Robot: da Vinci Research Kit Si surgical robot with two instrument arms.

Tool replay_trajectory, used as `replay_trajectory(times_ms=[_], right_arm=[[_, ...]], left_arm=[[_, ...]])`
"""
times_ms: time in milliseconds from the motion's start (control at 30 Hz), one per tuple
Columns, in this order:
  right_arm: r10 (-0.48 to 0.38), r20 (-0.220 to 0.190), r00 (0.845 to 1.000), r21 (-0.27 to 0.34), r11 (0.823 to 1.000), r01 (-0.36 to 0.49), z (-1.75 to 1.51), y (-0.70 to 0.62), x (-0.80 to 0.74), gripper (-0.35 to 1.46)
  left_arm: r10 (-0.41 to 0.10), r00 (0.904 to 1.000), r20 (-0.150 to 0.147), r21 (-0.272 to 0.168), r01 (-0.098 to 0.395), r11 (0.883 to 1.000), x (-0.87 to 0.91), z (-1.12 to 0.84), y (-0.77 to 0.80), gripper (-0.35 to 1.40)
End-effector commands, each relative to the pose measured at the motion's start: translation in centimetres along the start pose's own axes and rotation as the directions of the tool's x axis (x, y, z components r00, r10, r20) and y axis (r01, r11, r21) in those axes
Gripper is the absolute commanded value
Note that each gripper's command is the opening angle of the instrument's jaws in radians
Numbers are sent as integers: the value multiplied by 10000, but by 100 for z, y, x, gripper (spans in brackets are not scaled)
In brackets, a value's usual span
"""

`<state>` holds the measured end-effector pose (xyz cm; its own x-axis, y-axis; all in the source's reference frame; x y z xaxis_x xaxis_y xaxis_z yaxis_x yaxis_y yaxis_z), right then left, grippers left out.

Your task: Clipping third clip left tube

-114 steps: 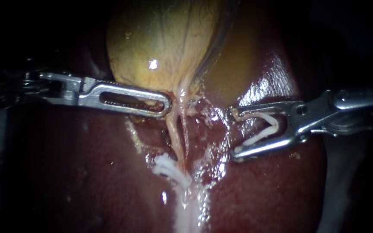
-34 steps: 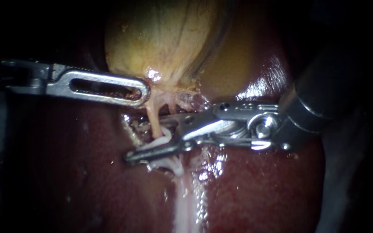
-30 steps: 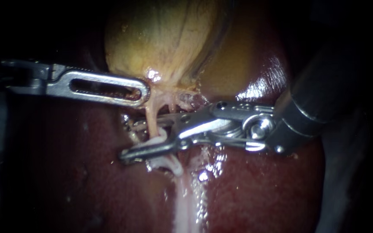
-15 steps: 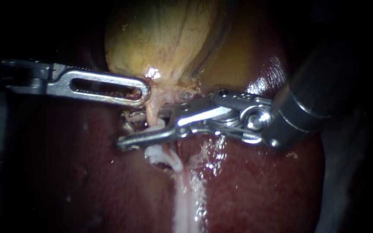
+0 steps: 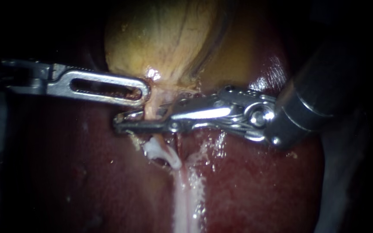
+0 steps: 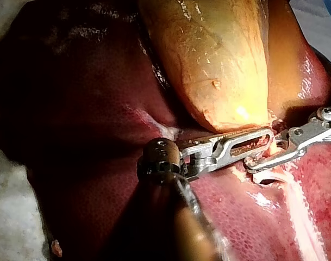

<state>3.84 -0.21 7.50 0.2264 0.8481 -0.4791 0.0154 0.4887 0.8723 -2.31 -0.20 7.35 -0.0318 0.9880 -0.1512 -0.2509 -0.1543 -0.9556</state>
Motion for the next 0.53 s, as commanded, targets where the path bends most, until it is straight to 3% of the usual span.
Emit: replay_trajectory(times_ms=[33, 533], right_arm=[[-7, 93, 10000, -35, 10000, 7, -1, 1, 0, -35], [42, 360, 9993, 151, 9999, -47, 3, 3, -8, -35]], left_arm=[[-1, 10000, 3, 1, 1, 10000, 0, 0, 0, -35], [-1, 10000, 2, 2, 1, 10000, 1, 1, -2, -35]])
